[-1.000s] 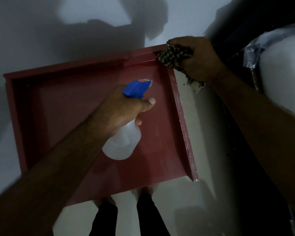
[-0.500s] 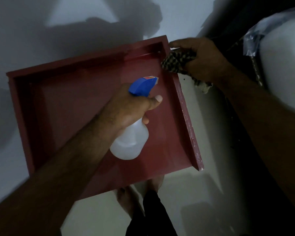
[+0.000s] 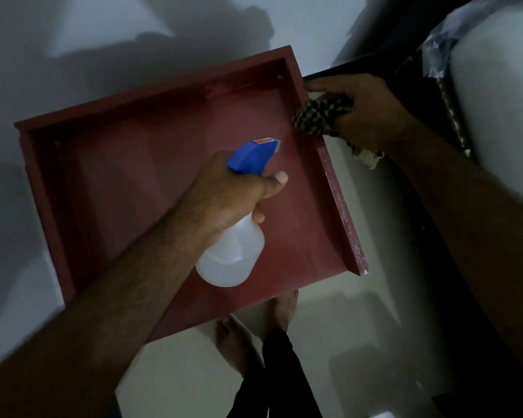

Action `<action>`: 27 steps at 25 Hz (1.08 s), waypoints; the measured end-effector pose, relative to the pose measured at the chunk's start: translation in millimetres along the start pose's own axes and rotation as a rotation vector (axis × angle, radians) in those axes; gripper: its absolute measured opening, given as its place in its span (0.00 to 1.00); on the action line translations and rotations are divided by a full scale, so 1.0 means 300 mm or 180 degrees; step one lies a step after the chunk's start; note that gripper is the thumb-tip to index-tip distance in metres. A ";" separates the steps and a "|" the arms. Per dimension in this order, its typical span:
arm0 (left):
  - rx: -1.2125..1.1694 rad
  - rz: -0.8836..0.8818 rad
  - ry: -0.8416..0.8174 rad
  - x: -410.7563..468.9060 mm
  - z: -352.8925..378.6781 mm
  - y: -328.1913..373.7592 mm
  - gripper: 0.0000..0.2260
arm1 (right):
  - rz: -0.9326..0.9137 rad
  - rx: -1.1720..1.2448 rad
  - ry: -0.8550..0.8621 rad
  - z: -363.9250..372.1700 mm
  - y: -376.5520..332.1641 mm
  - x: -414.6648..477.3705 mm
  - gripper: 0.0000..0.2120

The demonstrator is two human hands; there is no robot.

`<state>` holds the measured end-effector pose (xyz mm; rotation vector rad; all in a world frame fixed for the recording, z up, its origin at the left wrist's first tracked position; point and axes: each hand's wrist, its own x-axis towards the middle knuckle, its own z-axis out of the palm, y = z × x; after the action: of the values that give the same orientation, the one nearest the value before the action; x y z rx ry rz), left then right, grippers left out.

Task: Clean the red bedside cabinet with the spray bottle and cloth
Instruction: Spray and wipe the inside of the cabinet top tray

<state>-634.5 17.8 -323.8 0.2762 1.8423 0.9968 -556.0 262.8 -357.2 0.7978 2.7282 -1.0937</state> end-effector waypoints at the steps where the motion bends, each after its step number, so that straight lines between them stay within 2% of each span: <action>1: 0.0002 -0.0015 0.0011 -0.005 0.001 -0.003 0.19 | 0.0011 0.0082 0.0051 0.009 0.003 0.003 0.32; 4: 0.0050 -0.0056 0.0057 -0.021 0.005 -0.007 0.14 | 0.0201 0.0312 -0.0028 0.011 0.018 -0.090 0.30; 8: 0.0156 -0.0033 0.0051 -0.047 0.016 -0.019 0.13 | 0.0244 0.0221 -0.0284 0.011 0.041 -0.202 0.31; 15: 0.0210 -0.0031 0.0054 -0.093 0.060 -0.033 0.13 | 0.0162 0.0258 0.0056 0.036 0.035 -0.167 0.31; 20: 0.0247 -0.0030 0.0075 -0.132 0.083 -0.042 0.13 | 0.0291 0.0101 -0.0462 0.041 0.096 -0.314 0.31; 27: 0.0201 -0.0039 0.0134 -0.207 0.128 -0.051 0.13 | 0.0360 0.0219 0.0132 0.076 0.026 -0.306 0.34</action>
<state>-568.2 -8.1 -301.3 0.2834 1.9139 0.9437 -475.6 212.5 -353.6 0.9823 2.6539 -1.1652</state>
